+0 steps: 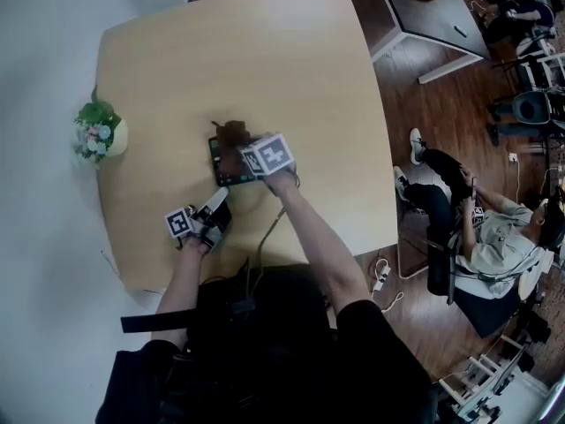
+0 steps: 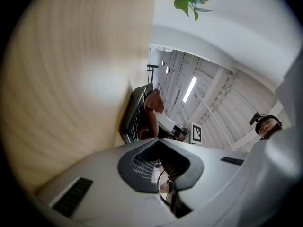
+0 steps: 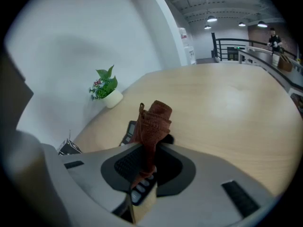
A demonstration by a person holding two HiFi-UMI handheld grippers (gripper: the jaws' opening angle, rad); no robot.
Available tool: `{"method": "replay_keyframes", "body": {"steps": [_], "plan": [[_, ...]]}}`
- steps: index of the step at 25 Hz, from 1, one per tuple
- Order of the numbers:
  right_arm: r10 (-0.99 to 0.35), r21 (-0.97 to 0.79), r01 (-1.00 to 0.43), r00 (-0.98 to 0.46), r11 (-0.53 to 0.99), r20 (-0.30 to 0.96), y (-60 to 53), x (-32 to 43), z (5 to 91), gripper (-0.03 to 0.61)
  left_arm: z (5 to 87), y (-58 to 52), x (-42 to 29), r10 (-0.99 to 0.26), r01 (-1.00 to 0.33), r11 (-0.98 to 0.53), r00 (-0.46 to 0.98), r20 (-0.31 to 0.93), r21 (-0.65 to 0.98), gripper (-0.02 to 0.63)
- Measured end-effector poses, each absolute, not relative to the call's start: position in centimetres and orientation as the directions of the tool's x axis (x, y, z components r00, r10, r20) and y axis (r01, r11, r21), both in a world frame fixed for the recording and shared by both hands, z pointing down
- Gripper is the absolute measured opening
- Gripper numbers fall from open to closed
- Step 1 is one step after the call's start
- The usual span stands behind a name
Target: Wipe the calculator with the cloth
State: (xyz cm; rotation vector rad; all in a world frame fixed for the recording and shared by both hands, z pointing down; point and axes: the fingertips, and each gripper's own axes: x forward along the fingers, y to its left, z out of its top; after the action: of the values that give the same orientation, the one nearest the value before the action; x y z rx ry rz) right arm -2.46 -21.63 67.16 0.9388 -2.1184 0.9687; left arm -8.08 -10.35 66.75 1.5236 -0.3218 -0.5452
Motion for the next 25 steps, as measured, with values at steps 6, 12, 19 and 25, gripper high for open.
{"method": "replay_keyframes", "body": {"steps": [6, 12, 19, 25], "plan": [[-0.432, -0.265, -0.894, -0.413, 0.363, 0.802, -20.7, 5.8, 66.5, 0.064, 66.5, -10.4, -7.9, -0.519, 0.128, -0.047, 0.844, -0.134, 0.991, 0.014], [-0.437, -0.483, -0.766, -0.641, 0.425, 0.631, -20.8, -2.8, 60.7, 0.064, 66.5, -10.5, -8.2, -0.517, 0.137, -0.04, 0.845, -0.138, 0.99, 0.014], [-0.266, -0.414, -0.718, -0.628, 0.559, 0.731, -20.7, -11.1, 65.7, 0.066, 66.7, -10.1, -8.0, -0.521, 0.134, -0.038, 0.843, -0.134, 0.99, 0.014], [-0.308, -0.337, -0.804, -0.521, 0.49, 0.796, -20.4, -3.1, 67.1, 0.066, 66.8, -10.3, -8.2, -0.519, 0.128, -0.038, 0.845, -0.129, 0.991, 0.014]]}}
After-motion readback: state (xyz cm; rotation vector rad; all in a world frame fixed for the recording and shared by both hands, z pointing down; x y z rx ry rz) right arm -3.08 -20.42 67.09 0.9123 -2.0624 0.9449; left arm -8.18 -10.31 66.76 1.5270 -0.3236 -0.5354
